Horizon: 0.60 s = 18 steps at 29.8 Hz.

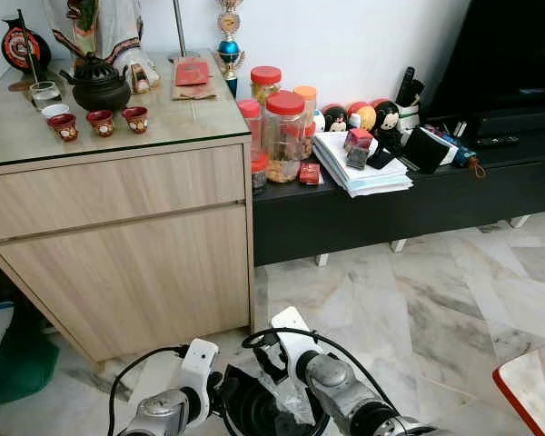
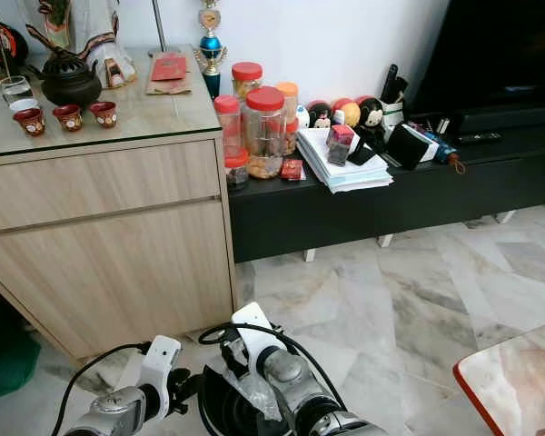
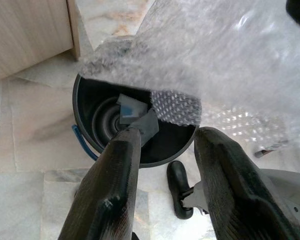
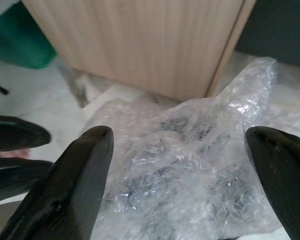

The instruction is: Picking trash to rubbish bin

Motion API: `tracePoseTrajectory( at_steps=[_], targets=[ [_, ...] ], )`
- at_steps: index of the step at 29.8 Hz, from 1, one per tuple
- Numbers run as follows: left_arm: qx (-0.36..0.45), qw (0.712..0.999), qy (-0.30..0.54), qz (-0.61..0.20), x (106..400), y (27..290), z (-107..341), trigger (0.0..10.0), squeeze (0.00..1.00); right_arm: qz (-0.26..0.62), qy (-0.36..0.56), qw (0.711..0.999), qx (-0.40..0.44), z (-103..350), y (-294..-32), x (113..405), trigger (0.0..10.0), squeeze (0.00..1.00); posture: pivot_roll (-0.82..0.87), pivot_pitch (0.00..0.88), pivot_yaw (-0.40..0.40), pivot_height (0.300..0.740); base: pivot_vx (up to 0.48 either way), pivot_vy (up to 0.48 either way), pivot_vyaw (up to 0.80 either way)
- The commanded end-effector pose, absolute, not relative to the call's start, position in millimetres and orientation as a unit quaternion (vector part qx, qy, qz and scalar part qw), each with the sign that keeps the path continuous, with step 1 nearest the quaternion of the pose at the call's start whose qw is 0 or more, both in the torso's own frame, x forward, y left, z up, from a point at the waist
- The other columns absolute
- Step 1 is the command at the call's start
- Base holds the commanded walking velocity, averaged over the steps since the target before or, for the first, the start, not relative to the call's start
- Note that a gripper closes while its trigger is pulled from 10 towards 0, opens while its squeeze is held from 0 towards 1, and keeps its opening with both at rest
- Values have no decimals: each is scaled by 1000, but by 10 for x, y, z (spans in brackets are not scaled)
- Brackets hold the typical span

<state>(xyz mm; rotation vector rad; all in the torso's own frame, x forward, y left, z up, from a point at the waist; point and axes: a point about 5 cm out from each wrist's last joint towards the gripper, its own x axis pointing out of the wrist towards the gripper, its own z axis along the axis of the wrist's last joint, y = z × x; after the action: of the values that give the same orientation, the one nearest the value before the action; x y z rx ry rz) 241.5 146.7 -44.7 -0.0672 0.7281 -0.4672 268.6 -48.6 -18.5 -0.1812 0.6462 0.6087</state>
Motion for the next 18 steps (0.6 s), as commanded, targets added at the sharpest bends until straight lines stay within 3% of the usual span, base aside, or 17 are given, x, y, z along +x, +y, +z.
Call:
tracePoseTrajectory(
  at_steps=[1,6,15,18],
  targets=[
    [-36,909,349,-226,2447,1466,-422,10000,0,338,312,885,-66,-120,-225,2657,10000,0,163,0,-63,740,0,0,0],
    [-36,909,349,-227,2448,1464,-422,10000,0,350,312,881,-70,-138,-189,2615,10000,0,163,0,-64,740,0,0,0],
    [-35,909,349,-226,2450,1464,-421,10000,0,289,276,914,-78,-13,-281,2806,10000,0,166,0,-65,740,0,0,0],
    [-36,909,349,-226,2449,1462,-422,10000,0,298,291,908,-55,-34,-273,2781,10000,0,164,0,-66,740,0,0,0]
  ],
)
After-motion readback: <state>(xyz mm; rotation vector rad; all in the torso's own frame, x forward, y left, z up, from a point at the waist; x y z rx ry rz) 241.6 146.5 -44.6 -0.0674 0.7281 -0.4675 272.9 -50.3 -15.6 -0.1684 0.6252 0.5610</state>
